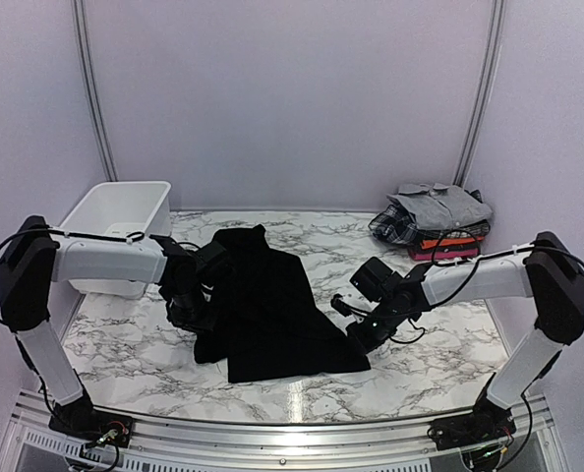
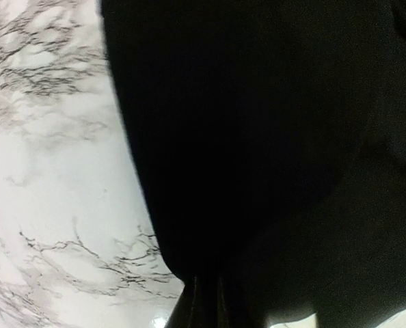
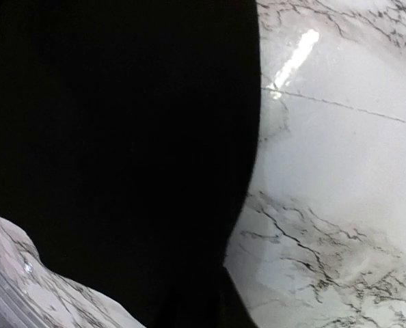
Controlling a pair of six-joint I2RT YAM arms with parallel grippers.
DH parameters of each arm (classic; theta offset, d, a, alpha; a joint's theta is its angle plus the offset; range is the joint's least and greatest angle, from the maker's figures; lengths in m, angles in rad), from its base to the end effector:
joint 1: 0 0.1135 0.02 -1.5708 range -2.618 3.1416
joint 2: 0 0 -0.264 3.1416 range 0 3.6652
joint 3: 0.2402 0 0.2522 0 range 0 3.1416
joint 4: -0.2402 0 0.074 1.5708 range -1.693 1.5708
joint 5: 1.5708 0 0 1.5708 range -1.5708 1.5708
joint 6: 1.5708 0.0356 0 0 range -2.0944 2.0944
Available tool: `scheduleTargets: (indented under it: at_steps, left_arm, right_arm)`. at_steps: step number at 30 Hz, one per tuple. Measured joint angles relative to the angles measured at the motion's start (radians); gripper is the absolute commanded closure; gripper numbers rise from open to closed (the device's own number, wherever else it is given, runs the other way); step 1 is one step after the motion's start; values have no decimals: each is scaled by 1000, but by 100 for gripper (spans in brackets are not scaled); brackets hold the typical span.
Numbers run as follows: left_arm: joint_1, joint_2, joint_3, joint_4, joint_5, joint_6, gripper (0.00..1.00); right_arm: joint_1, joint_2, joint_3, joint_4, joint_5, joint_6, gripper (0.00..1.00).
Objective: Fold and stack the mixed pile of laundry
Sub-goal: Flatten out the crumpled T-shirt at the center of the board.
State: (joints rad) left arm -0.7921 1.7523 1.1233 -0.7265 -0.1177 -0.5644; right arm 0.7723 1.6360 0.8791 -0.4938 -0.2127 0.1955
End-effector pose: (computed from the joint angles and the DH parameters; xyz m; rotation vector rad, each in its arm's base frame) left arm 0.2308 -0.2280 0.1707 0.3111 2.8832 -0.0636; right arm 0.2030 0.2082 0.1491 -0.8776 2.7815 0.4946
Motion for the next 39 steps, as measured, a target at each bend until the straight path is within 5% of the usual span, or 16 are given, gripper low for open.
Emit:
scheduleTargets:
  at_steps: [6, 12, 16, 20, 26, 31, 39]
  left_arm:
    - [137, -45, 145, -22, -7, 8, 100]
    - [236, -76, 410, -16, 4, 46, 100]
    - [236, -89, 472, 3, 63, 80, 52]
    - [115, -63, 394, 15, 85, 130, 27]
    - [-139, 64, 305, 56, 125, 177, 22]
    - [-222, 211, 384, 76, 131, 195, 2]
    - [-302, 380, 554, 100, 109, 249, 1]
  right_arm:
    - [-72, -29, 63, -145, 124, 6, 100]
    - [-200, -89, 326, -272, 271, -49, 100]
    - [-219, -121, 471, -285, 304, -94, 100]
    - [-219, -131, 452, -299, 272, -117, 100]
    - [-219, -131, 343, -345, 220, -116, 100]
    - [-219, -132, 327, -354, 214, -113, 100]
    - [-219, -145, 312, -354, 214, -109, 100]
